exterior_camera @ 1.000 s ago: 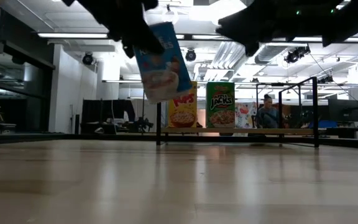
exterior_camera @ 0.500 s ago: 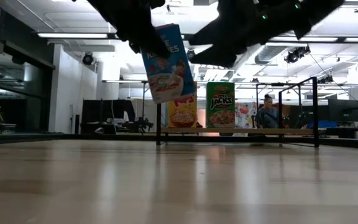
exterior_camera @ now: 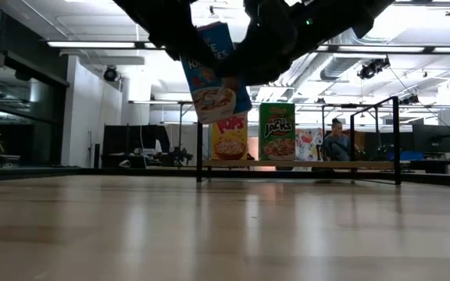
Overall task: Stack cereal on shelf
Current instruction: Put the top blue cereal box on the shelf
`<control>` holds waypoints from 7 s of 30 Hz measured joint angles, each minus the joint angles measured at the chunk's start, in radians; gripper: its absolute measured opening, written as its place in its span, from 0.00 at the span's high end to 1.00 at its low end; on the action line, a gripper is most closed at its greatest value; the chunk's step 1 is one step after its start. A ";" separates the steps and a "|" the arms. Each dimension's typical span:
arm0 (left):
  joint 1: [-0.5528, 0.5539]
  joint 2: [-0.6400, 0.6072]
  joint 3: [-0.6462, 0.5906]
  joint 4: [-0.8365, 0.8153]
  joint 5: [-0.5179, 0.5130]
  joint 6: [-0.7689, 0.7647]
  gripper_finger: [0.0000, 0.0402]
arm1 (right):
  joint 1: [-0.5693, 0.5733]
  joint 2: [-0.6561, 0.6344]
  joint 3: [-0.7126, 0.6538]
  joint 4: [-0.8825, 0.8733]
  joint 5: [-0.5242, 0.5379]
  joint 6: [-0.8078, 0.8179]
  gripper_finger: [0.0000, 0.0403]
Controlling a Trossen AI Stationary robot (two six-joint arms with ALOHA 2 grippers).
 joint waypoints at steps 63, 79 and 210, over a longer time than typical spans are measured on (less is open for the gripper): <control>-0.125 -0.314 -0.127 0.208 -0.017 0.017 0.43 | 0.010 -0.143 -0.026 -0.380 -0.018 0.005 0.64; -0.129 -0.513 -0.277 0.336 -0.087 0.016 0.43 | -0.023 -0.631 -0.477 0.086 0.378 0.026 0.64; -0.126 -0.500 -0.277 0.353 -0.089 -0.001 0.43 | -0.256 -0.505 -0.345 -0.547 0.503 0.655 1.00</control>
